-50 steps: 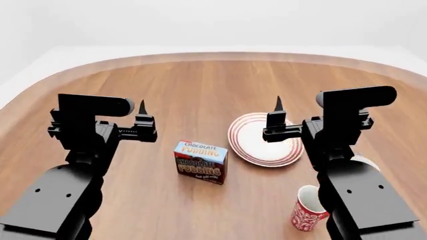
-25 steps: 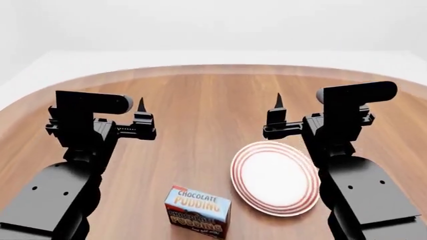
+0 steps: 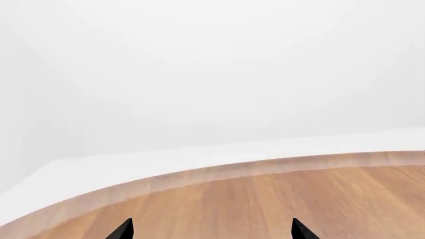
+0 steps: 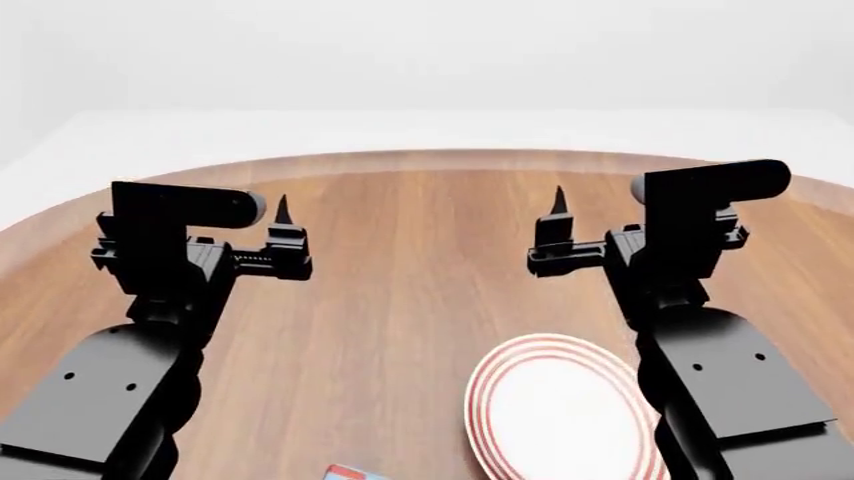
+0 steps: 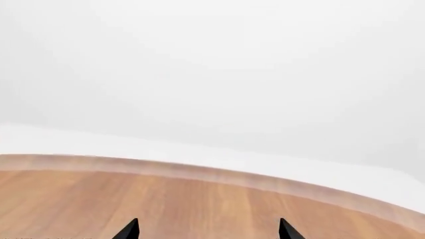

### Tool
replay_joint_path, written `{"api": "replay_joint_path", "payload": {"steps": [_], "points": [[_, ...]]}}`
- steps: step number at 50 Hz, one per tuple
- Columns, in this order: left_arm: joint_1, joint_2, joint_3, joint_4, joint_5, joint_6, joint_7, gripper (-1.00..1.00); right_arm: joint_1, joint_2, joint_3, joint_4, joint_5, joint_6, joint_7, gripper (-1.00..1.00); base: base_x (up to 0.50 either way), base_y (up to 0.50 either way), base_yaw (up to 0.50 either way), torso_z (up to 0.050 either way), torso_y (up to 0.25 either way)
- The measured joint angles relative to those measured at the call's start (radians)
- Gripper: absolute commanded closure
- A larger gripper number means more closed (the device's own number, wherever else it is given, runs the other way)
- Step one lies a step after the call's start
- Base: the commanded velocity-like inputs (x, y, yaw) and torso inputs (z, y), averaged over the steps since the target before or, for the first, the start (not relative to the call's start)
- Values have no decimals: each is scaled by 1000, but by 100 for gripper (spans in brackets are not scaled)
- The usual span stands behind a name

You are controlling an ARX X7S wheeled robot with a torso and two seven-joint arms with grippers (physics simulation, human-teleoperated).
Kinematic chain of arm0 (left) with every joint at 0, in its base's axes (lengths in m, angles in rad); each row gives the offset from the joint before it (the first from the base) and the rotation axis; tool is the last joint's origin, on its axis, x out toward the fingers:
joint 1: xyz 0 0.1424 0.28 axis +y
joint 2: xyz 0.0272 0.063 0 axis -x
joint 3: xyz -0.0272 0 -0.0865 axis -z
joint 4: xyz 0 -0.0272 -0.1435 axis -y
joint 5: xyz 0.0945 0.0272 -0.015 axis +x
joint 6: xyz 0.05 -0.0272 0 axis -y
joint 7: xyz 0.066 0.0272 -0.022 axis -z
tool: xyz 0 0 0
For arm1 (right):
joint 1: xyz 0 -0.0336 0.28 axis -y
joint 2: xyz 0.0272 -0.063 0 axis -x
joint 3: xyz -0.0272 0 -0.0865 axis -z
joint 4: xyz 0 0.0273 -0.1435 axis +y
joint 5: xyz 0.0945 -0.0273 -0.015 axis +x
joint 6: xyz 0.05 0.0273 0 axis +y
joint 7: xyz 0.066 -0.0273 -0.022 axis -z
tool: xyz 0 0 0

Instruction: Put the chocolate pudding to the right of the plate.

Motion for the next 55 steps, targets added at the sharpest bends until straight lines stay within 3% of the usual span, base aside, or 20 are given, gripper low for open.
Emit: {"api": "replay_joint_path", "payload": {"steps": [10,27,42,55], "points": [[-1,-4,0,3,-5,-3,-3,-100,51,38,-65,3,-6,65,-13,-100,0,0,0,0,0],[-4,-11,-1,7,-12,-8,-10,-100,237,153,-152,-73,170,353,-255,-100,0,0,0,0,0],[-1,-16,-2,9,-16,-6,-16,-100,286,257,-216,-79,314,440,-452,-100,0,0,0,0,0],[2,-20,-3,8,-21,-3,-20,-100,246,362,-279,-153,408,409,-579,-100,0,0,0,0,0]]}}
